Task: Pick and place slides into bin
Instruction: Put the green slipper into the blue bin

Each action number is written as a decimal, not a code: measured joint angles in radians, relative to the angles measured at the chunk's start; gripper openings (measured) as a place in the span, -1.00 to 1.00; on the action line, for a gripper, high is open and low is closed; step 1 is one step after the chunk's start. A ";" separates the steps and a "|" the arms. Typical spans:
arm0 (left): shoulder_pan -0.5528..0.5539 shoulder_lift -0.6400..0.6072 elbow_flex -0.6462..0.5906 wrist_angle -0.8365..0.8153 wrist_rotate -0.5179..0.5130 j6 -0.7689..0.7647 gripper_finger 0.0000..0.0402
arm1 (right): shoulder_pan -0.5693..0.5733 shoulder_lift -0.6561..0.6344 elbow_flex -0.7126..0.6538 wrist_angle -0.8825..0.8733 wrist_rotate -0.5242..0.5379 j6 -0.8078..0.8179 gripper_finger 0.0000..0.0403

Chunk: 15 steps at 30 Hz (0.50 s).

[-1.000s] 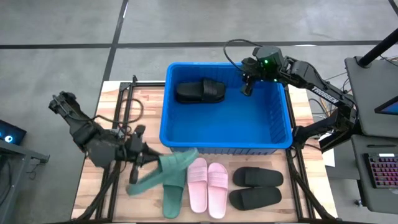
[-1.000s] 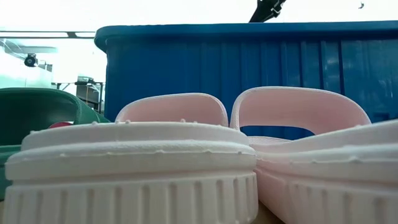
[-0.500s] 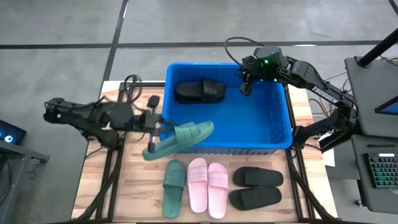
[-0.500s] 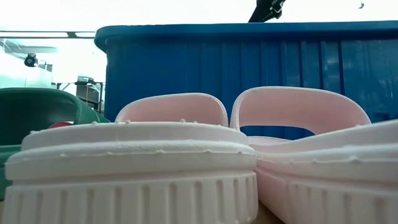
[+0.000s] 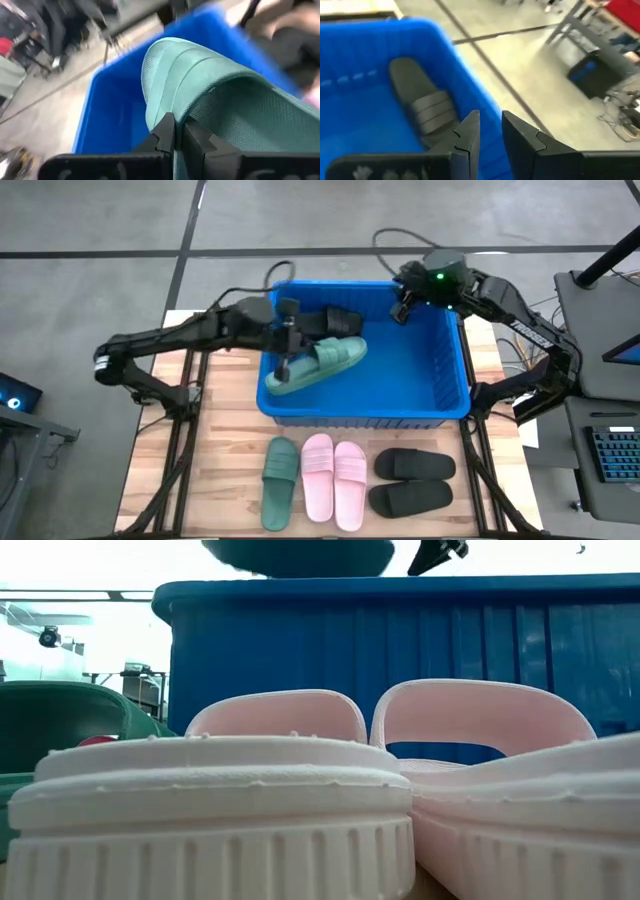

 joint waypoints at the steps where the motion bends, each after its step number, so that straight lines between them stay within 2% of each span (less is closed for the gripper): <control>1: 0.017 0.026 0.012 -0.018 -0.005 0.028 -1.00 | 0.000 -0.008 0.011 0.001 0.012 0.005 -0.64; 10: 0.097 0.231 0.127 -0.011 -0.016 0.309 -1.00 | 0.000 -0.070 0.158 0.037 0.024 0.041 -0.64; 15: 0.116 0.366 0.193 -0.002 0.033 0.459 -1.00 | 0.000 -0.076 0.225 0.037 0.025 0.045 -0.64</control>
